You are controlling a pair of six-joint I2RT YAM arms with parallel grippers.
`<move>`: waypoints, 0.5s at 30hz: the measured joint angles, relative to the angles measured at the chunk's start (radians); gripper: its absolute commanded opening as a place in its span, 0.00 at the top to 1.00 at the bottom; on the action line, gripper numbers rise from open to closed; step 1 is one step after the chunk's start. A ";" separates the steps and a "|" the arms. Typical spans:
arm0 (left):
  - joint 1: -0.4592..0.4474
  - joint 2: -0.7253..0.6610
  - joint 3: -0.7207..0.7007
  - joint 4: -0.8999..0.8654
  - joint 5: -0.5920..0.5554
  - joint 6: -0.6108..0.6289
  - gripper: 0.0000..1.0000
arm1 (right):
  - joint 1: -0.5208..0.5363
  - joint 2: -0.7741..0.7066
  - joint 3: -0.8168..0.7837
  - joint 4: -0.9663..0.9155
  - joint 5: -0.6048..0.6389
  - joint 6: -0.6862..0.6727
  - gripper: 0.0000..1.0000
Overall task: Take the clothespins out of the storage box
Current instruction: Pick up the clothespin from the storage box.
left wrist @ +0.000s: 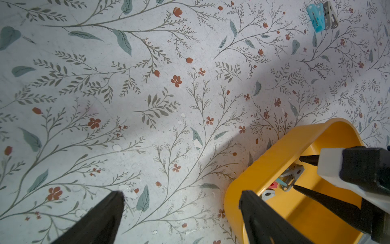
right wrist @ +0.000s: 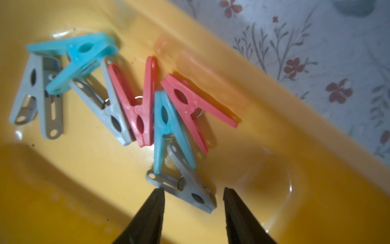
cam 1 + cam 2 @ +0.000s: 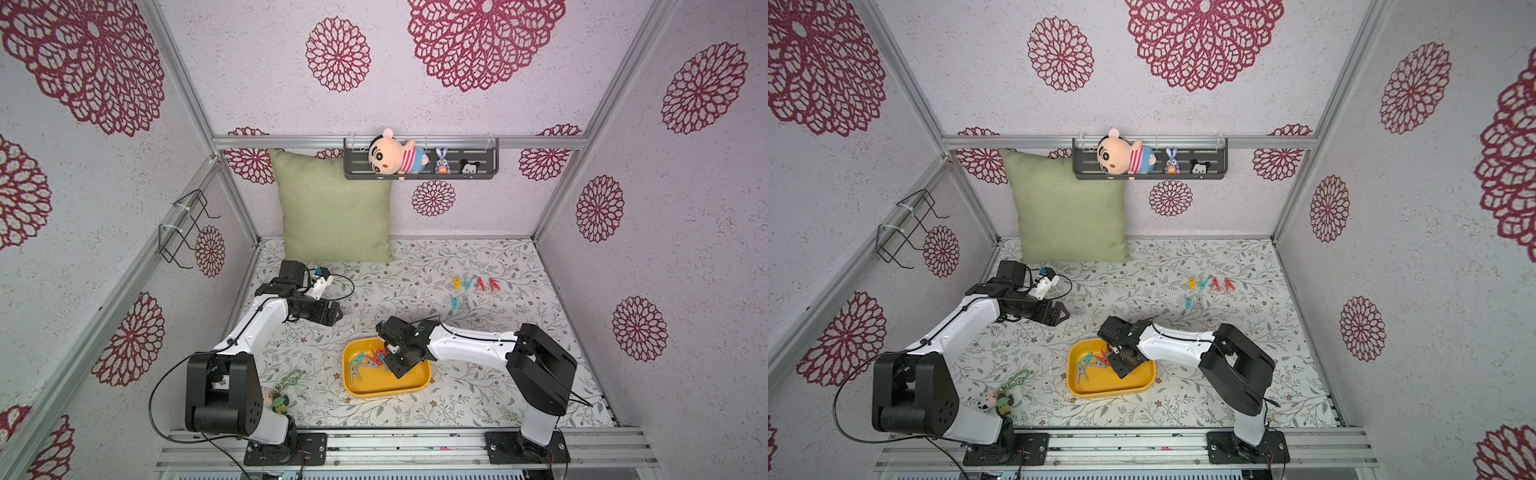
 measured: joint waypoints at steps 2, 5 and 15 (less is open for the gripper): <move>0.000 0.000 0.000 0.000 0.000 0.000 0.06 | 0.000 0.006 0.000 0.000 0.002 -0.016 0.45; 0.000 0.000 0.000 0.000 0.000 0.000 0.06 | 0.000 0.018 0.007 -0.002 0.001 -0.039 0.45; 0.000 0.000 0.000 0.000 0.000 0.000 0.06 | 0.000 0.023 0.020 -0.021 -0.004 -0.090 0.47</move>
